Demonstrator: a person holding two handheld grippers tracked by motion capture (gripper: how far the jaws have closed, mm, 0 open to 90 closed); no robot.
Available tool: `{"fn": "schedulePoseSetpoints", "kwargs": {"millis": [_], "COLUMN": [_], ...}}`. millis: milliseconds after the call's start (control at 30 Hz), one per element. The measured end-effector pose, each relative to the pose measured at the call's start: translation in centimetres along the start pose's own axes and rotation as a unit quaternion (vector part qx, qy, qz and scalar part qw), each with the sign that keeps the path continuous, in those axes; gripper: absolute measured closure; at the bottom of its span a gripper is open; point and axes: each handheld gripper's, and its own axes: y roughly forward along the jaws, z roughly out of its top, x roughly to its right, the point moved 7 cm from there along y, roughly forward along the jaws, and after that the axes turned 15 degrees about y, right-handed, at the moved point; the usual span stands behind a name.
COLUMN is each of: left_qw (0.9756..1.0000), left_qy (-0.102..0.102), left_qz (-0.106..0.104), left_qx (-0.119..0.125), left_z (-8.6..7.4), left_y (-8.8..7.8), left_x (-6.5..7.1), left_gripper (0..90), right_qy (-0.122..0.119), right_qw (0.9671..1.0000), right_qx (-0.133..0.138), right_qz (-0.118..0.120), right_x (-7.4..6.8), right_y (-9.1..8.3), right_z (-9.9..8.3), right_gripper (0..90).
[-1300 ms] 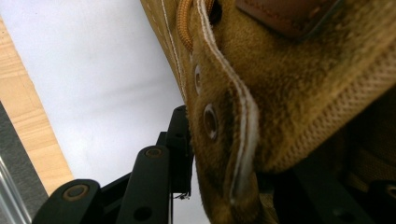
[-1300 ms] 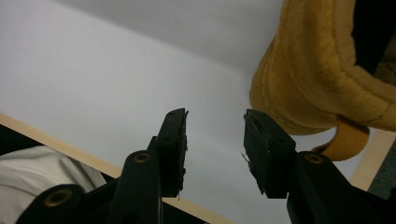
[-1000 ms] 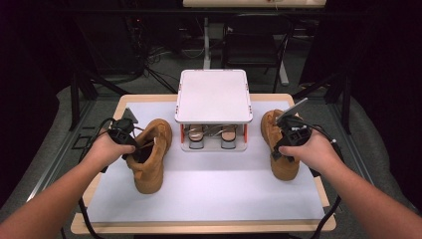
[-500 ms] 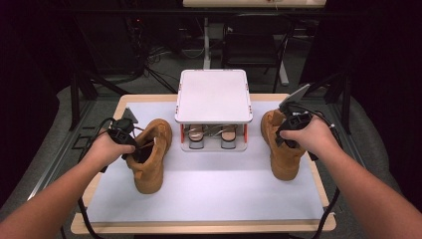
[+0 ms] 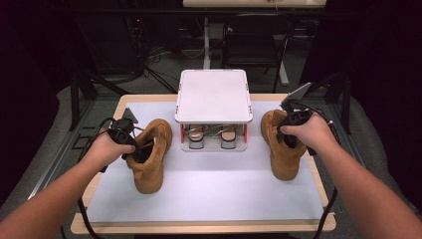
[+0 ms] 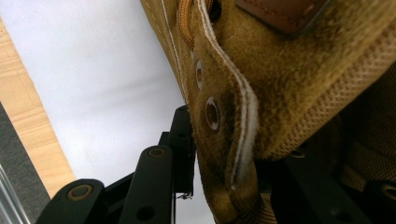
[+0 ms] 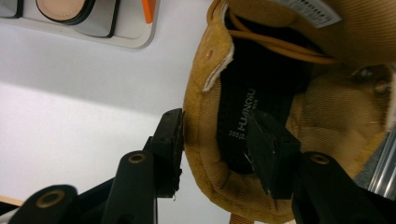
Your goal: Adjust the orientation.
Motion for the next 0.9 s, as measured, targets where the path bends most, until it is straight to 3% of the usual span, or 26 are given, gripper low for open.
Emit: {"fn": "schedulePoseSetpoints", "kwargs": {"millis": [133,200,300,333,533,733,833,867,900], "left_qw": [1.0000,1.0000,1.0000,1.0000,1.0000,1.0000,1.0000,1.0000,1.0000], "left_qy": [0.001,0.005,0.003,0.003,0.002,0.004,0.004,0.005,0.002], "left_qz": [0.003,0.004,0.004,0.003,0.002,0.002,0.002,0.001,0.001], "left_qx": [0.000,-0.003,-0.003,-0.003,-0.003,-0.003,-0.001,-0.002,-0.001], "left_z": [0.0,0.0,0.0,0.0,0.0,0.1,0.1,0.0,0.0], "left_y": [0.0,0.0,0.0,0.0,0.0,-0.1,-0.1,-0.1,-0.1], "left_x": [0.0,0.0,0.0,0.0,0.0,0.0,0.0,0.0,0.0], "left_gripper": [69.1,69.0,68.9,68.8,68.3,68.2,68.3,68.4,68.5], "right_qy": [-0.010,0.002,-0.001,0.006,-0.001,-0.003,0.002,-0.008,0.001], "right_qw": [0.9998,1.0000,0.9998,0.9999,0.9996,0.9996,0.9997,0.9993,0.9997], "right_qx": [-0.011,-0.003,-0.014,-0.009,-0.027,-0.018,-0.021,-0.033,-0.025], "right_qz": [-0.010,-0.004,-0.012,-0.010,-0.010,-0.020,-0.009,-0.015,-0.006], "right_x": [-0.1,-0.4,-0.4,-0.5,-0.9,-1.1,-1.4,-1.2,-1.6], "right_y": [0.5,1.0,1.3,1.5,1.8,1.8,1.8,1.6,1.7], "right_z": [-0.2,-0.2,-0.1,-0.1,0.0,-0.3,-0.6,-0.8,-1.1], "right_gripper": [57.0,58.2,60.9,62.5,75.3,77.7,77.9,77.9,78.0]}}
